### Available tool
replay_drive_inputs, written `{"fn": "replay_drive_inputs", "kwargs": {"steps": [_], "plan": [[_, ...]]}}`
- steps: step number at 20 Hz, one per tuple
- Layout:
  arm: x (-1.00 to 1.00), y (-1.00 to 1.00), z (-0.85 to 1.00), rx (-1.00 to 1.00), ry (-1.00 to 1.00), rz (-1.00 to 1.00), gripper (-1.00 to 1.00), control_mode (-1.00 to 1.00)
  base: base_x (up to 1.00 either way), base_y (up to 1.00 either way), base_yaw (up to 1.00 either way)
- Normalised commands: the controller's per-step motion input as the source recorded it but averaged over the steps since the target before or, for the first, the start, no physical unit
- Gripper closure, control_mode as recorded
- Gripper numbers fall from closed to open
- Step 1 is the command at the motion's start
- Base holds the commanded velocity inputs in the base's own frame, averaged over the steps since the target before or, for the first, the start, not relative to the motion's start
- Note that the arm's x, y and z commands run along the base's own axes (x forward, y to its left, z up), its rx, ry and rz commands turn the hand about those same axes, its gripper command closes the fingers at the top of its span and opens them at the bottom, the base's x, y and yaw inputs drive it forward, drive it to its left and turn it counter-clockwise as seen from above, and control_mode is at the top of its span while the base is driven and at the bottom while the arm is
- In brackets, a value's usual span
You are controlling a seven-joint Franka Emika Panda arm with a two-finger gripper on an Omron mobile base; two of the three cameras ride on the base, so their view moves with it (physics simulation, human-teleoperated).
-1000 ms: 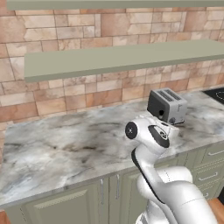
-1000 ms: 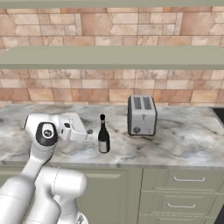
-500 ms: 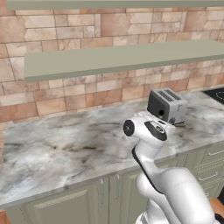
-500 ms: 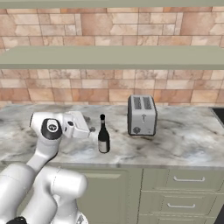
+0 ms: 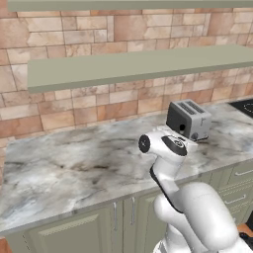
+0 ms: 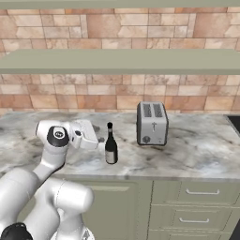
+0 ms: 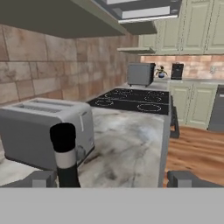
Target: There is a wine glass and glass cup on the dining counter. Place the wine bottle next to the wine glass and the juice bottle next to the glass cup.
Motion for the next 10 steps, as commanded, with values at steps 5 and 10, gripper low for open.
{"fn": "replay_drive_inputs", "kwargs": {"steps": [5, 10], "plan": [[0.03, -0.04, -0.15, 0.00, 0.00, 0.00, -1.00, -1.00, 0.00, 0.00, 0.00], [0.11, -0.03, -0.13, 0.00, 0.00, 0.00, -1.00, -1.00, 0.00, 0.00, 0.00]]}}
